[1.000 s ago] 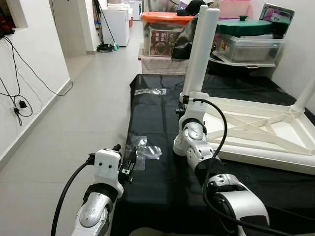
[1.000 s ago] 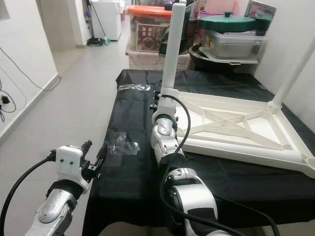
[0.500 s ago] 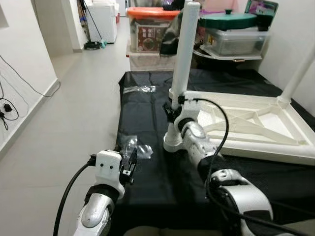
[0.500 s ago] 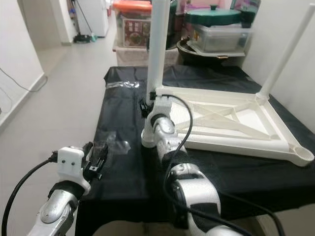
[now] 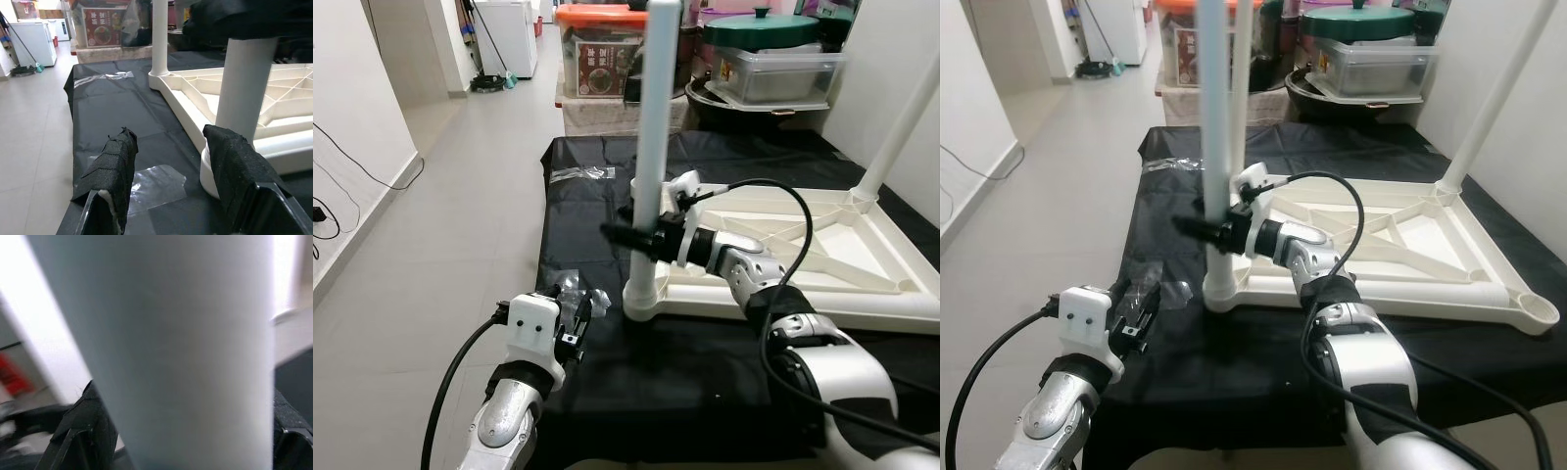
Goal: Building children table
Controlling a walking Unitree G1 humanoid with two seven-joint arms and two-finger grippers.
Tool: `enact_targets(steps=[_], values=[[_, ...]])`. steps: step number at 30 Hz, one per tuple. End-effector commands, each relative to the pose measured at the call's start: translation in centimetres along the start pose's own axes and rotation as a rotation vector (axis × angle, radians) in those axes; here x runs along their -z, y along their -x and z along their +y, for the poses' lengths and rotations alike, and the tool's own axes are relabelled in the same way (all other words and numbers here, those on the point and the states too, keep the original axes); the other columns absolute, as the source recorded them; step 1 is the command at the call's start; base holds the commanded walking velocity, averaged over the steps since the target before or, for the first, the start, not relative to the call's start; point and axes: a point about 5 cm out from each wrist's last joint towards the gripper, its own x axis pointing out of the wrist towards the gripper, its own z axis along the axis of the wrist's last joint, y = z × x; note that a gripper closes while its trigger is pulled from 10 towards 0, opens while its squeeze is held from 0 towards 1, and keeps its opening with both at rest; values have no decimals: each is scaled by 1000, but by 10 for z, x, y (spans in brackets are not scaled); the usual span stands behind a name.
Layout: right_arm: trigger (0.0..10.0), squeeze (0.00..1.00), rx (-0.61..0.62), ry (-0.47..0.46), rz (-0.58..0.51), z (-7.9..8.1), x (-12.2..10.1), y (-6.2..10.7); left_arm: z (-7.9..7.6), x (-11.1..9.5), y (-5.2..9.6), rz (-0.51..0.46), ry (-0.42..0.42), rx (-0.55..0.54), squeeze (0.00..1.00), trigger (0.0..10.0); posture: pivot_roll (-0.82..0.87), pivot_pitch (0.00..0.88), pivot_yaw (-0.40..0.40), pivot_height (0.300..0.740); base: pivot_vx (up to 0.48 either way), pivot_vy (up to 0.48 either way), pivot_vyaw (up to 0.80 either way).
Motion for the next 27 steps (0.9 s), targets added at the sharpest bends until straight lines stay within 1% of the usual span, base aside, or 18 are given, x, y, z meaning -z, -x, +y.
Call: enact_targets(steps=[1,4,5,6,10,13,15,17,18,19,20,21,22,23,24,25,26,27], values=[[10000,0,-106,-19,27,8,2,-9,3,2,0,9,-12,-9,0,10000,27,0,-38,740,0,0,0],[10000,0,-155,-16,43,10,1,-10,3,1,0,7,-11,-10,0,10000,27,0,-36,740,0,0,0],[4314,0,-192,-23,47,12,1,-10,3,2,0,8,-11,-9,0,10000,27,0,-36,740,0,0,0],[0,0,-246,-37,42,14,1,-10,2,2,0,8,-11,-8,0,10000,28,0,-33,740,0,0,0],[0,0,-287,-32,44,16,1,-9,2,2,0,10,-11,-6,0,10000,28,0,-33,740,0,0,0],[0,0,-238,0,46,15,2,-11,2,3,0,11,-10,-5,0,10000,30,0,-32,740,0,0,0],[0,0,-68,27,19,8,2,-17,2,3,0,12,-10,-5,0,10000,30,0,-32,740,0,0,0],[0,0,-68,27,19,8,2,-17,2,3,0,12,-10,-5,0,10000,30,0,-32,740,0,0,0],[0,0,92,33,-18,1,1,-19,2,3,0,13,-10,-4,0,10000,30,0,-32,740,0,0,0],[0,0,92,33,-18,1,1,-19,2,3,0,13,-10,-4,0,10000,30,0,-32,740,0,0,0],[0,0,310,36,-49,-10,2,-17,2,4,0,14,-10,-5,0,10000,30,0,-32,740,0,0,0],[0,0,310,36,-49,-10,2,-17,2,4,0,14,-10,-5,0,10000,30,0,-32,740,0,0,0],[0,0,485,45,-68,-18,3,-12,3,4,0,16,-11,-5,0,10000,30,0,-32,740,0,0,0],[0,0,485,45,-68,-18,3,-12,3,4,0,16,-11,-5,0,10000,30,0,-32,740,0,0,0],[0,0,712,43,-82,-28,7,-1,3,4,1,17,-11,-5,0,10000,27,0,-20,740,0,0,0],[0,0,712,43,-82,-28,7,-1,3,4,1,17,-11,-5,0,10000,27,0,-20,740,0,0,0],[0,0,1000,28,-87,-39,15,20,3,5,1,18,-11,-4,0,10000,27,0,-20,740,0,0,0],[0,0,1000,28,-87,-39,15,20,3,5,1,18,-11,-4,0,10000,27,0,-20,740,0,0,0]])
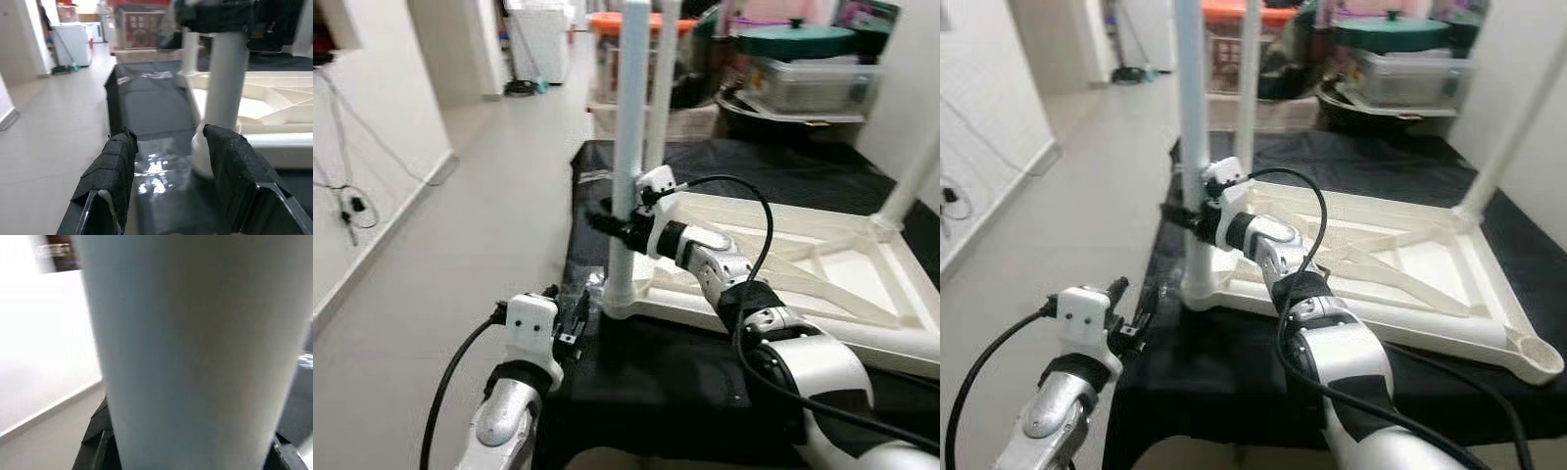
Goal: Building children table
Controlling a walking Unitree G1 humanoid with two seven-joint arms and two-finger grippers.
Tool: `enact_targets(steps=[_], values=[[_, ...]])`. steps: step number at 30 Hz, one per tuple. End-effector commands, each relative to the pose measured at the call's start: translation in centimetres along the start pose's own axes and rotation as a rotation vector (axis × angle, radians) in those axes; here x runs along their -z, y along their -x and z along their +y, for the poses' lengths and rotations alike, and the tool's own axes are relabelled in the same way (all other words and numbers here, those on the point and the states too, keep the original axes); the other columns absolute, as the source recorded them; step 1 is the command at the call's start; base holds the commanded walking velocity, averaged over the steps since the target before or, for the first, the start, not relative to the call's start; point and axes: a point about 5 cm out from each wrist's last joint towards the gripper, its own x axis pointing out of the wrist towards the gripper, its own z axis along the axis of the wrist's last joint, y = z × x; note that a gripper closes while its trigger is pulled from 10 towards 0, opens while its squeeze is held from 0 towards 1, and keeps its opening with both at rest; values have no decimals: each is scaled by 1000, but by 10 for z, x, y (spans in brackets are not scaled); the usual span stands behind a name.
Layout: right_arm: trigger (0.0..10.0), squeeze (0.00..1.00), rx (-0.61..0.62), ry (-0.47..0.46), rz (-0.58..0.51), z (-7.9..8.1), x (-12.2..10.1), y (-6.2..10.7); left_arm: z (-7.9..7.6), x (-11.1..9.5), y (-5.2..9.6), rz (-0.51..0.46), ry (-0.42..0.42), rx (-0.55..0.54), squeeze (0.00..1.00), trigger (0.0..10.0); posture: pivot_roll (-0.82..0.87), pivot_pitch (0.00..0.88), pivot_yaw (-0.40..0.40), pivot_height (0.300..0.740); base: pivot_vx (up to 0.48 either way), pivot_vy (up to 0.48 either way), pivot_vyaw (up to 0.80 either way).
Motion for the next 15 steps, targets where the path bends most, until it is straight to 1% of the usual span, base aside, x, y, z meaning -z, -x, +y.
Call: enact_targets(steps=[1,2,3,4,5,6,7,8,9,12,13,14,15], values=[[0,0,441,-61,57,-46,24,25,1,2,1,8,-9,5,0,10000,27,0,-20,740,0,0,0],[0,0,441,-61,57,-46,24,25,1,2,1,8,-9,5,0,10000,27,0,-20,740,0,0,0],[0,0,612,-80,62,-56,31,34,0,3,1,9,-8,7,0,10000,23,0,-18,740,0,0,0],[0,0,612,-80,62,-56,31,34,0,3,1,9,-8,7,0,10000,23,0,-18,740,0,0,0],[0,0,736,-92,61,-59,37,39,0,3,1,9,-9,9,0,10000,22,0,-19,740,0,0,0],[0,0,792,-110,60,-57,40,41,1,3,1,10,-9,9,0,10000,25,0,-21,740,0,0,0],[0,0,792,-110,60,-57,40,41,1,3,1,10,-9,9,0,10000,25,0,-21,740,0,0,0],[0,0,832,-120,62,-55,43,42,1,3,1,10,-9,8,0,10000,25,0,-21,740,0,0,0],[0,0,846,-130,55,-49,43,39,2,3,1,9,-10,7,0,10000,24,0,-22,740,0,0,0],[0,0,850,-138,50,-44,43,37,2,3,2,9,-10,6,0,10000,24,0,-22,740,0,0,0],[0,0,846,-141,42,-38,41,33,2,3,2,8,-9,6,0,10000,22,0,-21,740,0,0,0],[0,0,846,-141,42,-38,41,33,2,3,2,8,-9,6,0,10000,22,0,-21,740,0,0,0],[0,0,812,-153,19,-31,37,27,2,3,2,8,-9,6,0,10000,22,0,-21,740,0,0,0]])
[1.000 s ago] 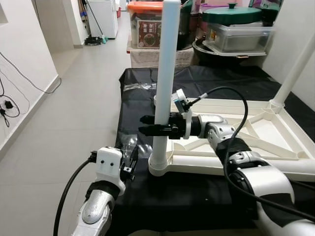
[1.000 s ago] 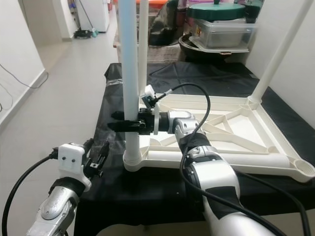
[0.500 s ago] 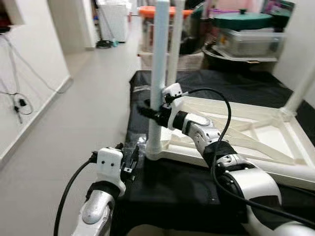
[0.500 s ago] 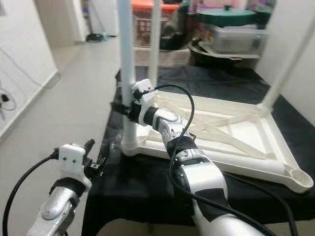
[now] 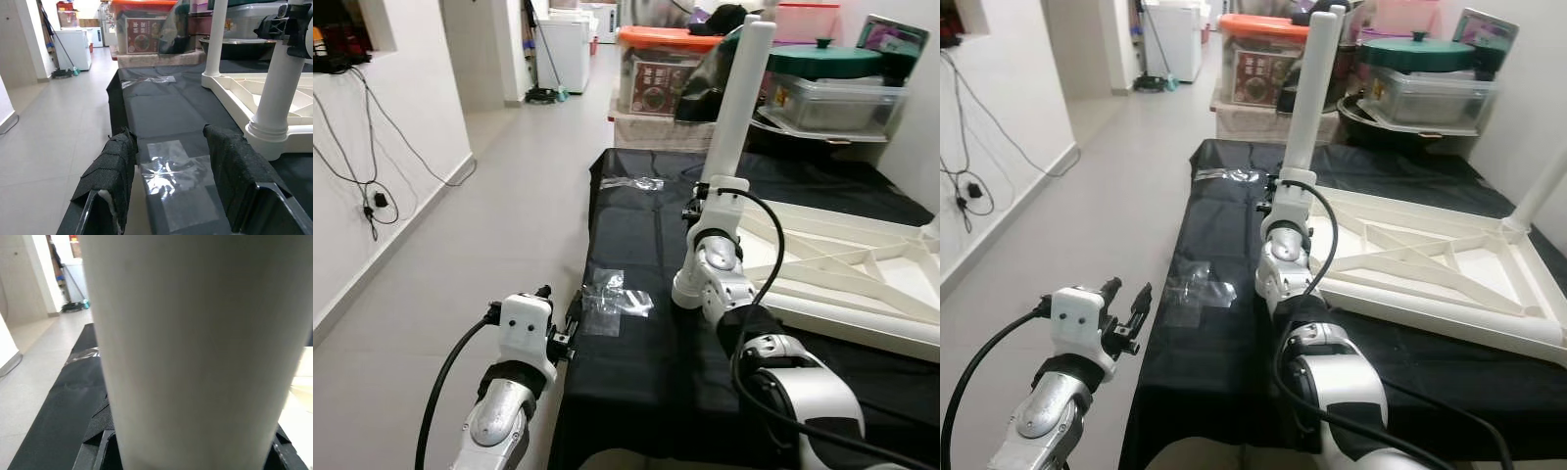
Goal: Building children table
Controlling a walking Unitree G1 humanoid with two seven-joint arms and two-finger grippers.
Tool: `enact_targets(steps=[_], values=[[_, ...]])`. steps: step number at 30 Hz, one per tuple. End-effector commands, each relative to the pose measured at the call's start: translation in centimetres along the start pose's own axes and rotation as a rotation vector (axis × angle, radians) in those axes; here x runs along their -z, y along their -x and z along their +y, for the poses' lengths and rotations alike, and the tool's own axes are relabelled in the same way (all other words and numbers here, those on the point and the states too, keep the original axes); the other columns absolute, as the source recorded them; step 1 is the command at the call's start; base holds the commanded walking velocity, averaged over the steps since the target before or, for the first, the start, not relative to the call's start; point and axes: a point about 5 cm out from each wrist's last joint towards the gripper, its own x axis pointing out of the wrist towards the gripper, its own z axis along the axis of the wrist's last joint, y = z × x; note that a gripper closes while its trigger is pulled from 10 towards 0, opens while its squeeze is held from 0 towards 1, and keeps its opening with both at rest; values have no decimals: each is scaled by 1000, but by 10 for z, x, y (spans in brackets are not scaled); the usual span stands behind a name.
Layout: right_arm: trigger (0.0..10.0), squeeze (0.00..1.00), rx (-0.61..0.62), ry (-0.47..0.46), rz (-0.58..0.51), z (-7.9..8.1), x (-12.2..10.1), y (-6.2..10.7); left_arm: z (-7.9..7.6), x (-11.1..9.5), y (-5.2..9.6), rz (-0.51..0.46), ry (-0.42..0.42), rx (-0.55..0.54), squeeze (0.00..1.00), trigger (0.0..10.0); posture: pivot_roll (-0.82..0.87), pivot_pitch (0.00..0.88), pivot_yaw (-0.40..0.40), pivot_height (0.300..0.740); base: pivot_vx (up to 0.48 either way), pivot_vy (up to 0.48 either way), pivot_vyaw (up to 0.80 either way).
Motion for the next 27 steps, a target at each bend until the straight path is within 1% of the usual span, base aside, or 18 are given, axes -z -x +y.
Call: enact_targets(steps=[1,3,5,6,9,10,11,12,13,14,15,17,18,19,21,23,26,27], values=[[9412,0,6,-80,82,-1,20,5,0,2,1,8,-2,3,0,10000,13,0,-23,740,0,0,0],[9412,0,-39,-89,66,4,16,4,-1,2,1,8,-2,4,0,10000,13,0,-23,740,0,0,0],[10000,0,-129,-91,22,12,5,3,-1,1,0,4,1,2,0,10000,-9,0,-36,740,0,0,0],[10000,1000,-166,-89,8,14,1,2,-1,1,0,2,6,-4,0,10000,-45,0,-24,740,0,0,0],[10000,1000,-239,-108,-9,16,-5,0,-2,1,-1,0,8,-1,0,10000,-45,0,-14,740,0,0,0],[10000,0,-349,-146,-9,22,-9,0,-3,1,-1,0,8,3,0,10000,-41,0,-14,740,0,0,0],[10000,0,-464,-192,-8,26,-13,1,-4,1,-2,0,8,7,0,10000,-41,0,-14,740,0,0,0],[10000,0,-464,-192,-8,26,-13,1,-4,1,-2,0,8,7,0,10000,-41,0,-14,740,0,0,0],[10000,0,-538,-223,-9,29,-16,2,-5,1,-2,0,9,10,0,10000,-41,0,-14,740,0,0,0],[10000,0,-690,-221,10,33,-17,4,-5,1,-2,0,9,11,0,10000,-41,0,-14,740,0,0,0],[10000,0,-690,-221,10,33,-17,4,-5,1,-2,0,9,11,0,10000,-41,0,-14,740,0,0,0],[10000,0,-907,-201,63,34,-16,9,-5,1,-2,-1,7,12,0,10000,-41,0,-14,740,0,0,0],[10000,0,-907,-201,63,34,-16,9,-5,1,-2,-1,7,12,0,10000,-41,0,-14,740,0,0,0],[10000,0,-1050,-170,90,33,-15,13,-5,1,-2,-2,6,10,0,10000,-41,0,-14,740,0,0,0],[10000,0,-1050,-170,90,33,-15,13,-5,1,-2,-2,6,10,0,10000,-41,0,-14,740,0,0,0],[10000,0,-1350,-116,163,31,-10,26,-4,1,-3,-1,-1,9,0,10000,-1,0,-21,740,0,0,0],[10000,0,-1350,-116,163,31,-10,26,-4,1,-3,-1,-1,9,0,10000,-1,0,-21,740,0,0,0],[10000,0,-1556,-117,228,28,-8,35,-3,1,-3,-1,-2,4,0,10000,22,0,-32,740,0,0,0]])
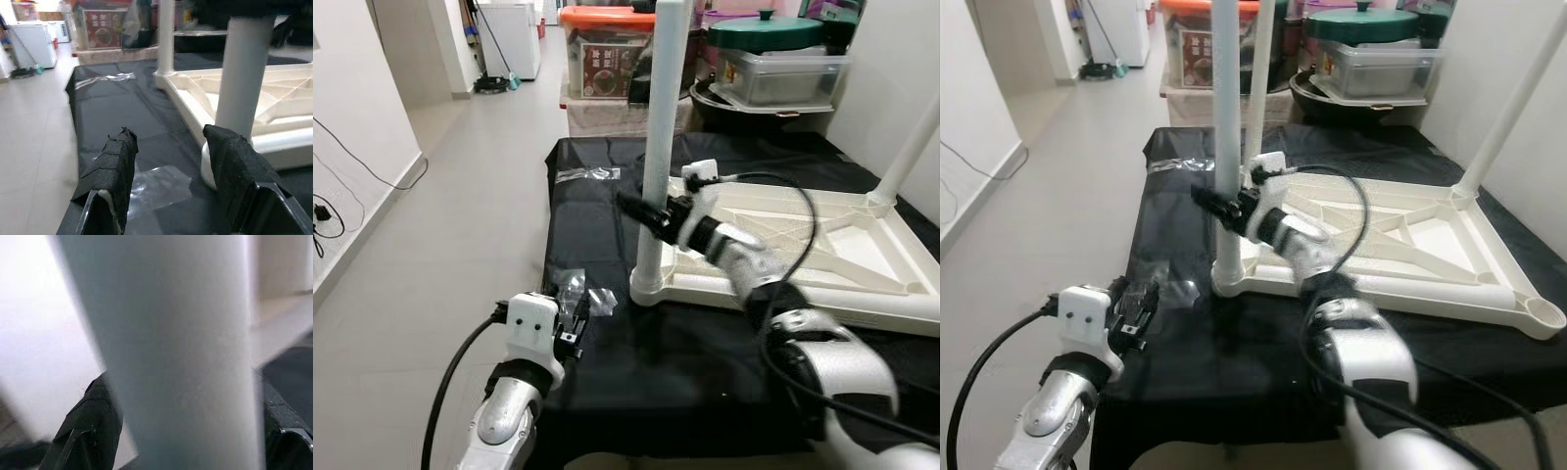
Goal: Building children table
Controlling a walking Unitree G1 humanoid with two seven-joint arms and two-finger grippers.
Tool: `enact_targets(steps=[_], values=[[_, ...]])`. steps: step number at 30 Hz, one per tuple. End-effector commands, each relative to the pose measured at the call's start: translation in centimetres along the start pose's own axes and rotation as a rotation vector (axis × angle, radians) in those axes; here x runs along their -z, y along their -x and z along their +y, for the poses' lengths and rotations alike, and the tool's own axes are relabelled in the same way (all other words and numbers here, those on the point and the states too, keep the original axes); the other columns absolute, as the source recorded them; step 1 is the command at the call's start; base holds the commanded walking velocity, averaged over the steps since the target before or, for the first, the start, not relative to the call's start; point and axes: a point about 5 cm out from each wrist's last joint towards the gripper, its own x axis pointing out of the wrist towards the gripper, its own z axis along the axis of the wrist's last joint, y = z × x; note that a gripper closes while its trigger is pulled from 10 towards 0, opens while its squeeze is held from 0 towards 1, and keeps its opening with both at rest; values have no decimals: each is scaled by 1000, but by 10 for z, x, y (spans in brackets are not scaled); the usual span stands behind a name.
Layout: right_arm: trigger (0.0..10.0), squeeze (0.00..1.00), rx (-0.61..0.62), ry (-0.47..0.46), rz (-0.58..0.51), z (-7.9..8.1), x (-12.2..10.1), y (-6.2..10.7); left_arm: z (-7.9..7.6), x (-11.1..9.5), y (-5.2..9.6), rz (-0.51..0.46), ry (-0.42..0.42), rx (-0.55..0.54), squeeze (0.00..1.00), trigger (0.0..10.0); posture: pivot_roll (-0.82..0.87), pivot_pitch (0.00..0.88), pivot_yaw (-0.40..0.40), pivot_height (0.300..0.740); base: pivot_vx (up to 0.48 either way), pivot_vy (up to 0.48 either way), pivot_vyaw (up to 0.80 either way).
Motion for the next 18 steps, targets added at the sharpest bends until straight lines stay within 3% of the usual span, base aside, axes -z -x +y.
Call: enact_targets(steps=[1,4,5,6,7,8,9,13,14,15,16,18], values=[[10000,0,-198,-54,72,13,12,-6,1,4,1,15,-10,-9,0,10000,22,0,-32,740,0,0,0],[10000,0,-237,-59,87,15,12,-6,2,4,1,15,-12,-13,0,10000,28,0,-34,740,0,0,0],[4863,0,-270,-56,105,17,12,-7,3,4,1,16,-12,-15,0,10000,28,0,-35,740,0,0,0],[4863,0,-270,-56,105,17,12,-7,3,4,1,16,-12,-15,0,10000,28,0,-35,740,0,0,0],[3020,0,-292,-54,116,18,12,-7,3,4,1,17,-13,-17,0,10000,25,0,-34,740,0,0,0],[3020,0,-292,-54,116,18,12,-7,3,4,1,17,-13,-17,0,10000,25,0,-34,740,0,0,0],[0,0,-340,-66,114,20,12,-6,2,5,1,18,-11,-16,0,10000,26,0,-32,740,0,0,0],[0,0,-361,-75,107,21,11,-5,1,5,1,18,-9,-13,0,10000,26,0,-32,740,0,0,0],[0,0,-319,-46,115,19,13,-6,1,5,1,19,-10,-13,0,10000,26,0,-32,740,0,0,0],[0,0,-176,5,116,14,17,-10,1,6,1,20,-9,-14,0,10000,26,0,-32,740,0,0,0],[0,0,-115,19,112,11,18,-11,1,6,1,20,-9,-14,0,10000,26,0,-32,740,0,0,0],[0,0,-82,23,108,10,18,-11,2,6,1,20,-8,-15,0,10000,26,0,-32,740,0,0,0]])
